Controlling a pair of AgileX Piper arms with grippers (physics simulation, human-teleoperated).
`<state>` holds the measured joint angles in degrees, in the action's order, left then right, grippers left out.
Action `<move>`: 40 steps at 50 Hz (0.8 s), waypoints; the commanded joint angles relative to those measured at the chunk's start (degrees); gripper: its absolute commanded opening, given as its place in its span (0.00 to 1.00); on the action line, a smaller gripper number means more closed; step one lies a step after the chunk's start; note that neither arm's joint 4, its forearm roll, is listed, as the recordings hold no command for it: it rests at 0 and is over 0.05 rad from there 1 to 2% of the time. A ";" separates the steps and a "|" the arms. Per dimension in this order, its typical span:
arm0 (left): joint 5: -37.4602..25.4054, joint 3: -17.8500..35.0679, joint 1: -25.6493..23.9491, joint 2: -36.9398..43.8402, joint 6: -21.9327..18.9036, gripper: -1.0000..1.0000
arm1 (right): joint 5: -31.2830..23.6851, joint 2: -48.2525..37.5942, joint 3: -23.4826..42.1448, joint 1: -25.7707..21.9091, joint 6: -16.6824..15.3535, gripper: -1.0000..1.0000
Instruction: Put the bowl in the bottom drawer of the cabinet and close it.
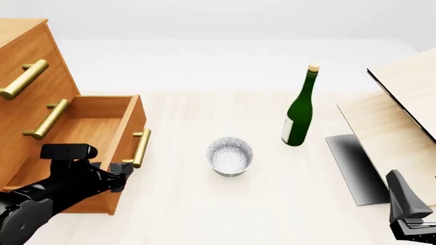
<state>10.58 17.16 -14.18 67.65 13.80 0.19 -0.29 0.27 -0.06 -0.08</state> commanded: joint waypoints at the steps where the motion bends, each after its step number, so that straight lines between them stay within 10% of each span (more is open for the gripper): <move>1: 1.27 -0.77 -0.62 2.41 1.49 1.00 | -0.02 0.02 -0.02 0.01 0.01 1.00; 40: 3.04 -0.01 -5.81 5.14 2.45 1.00 | -0.02 0.02 -0.02 0.01 0.01 1.00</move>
<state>14.01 18.24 -18.95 71.57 15.43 0.19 -0.29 0.27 -0.06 -0.08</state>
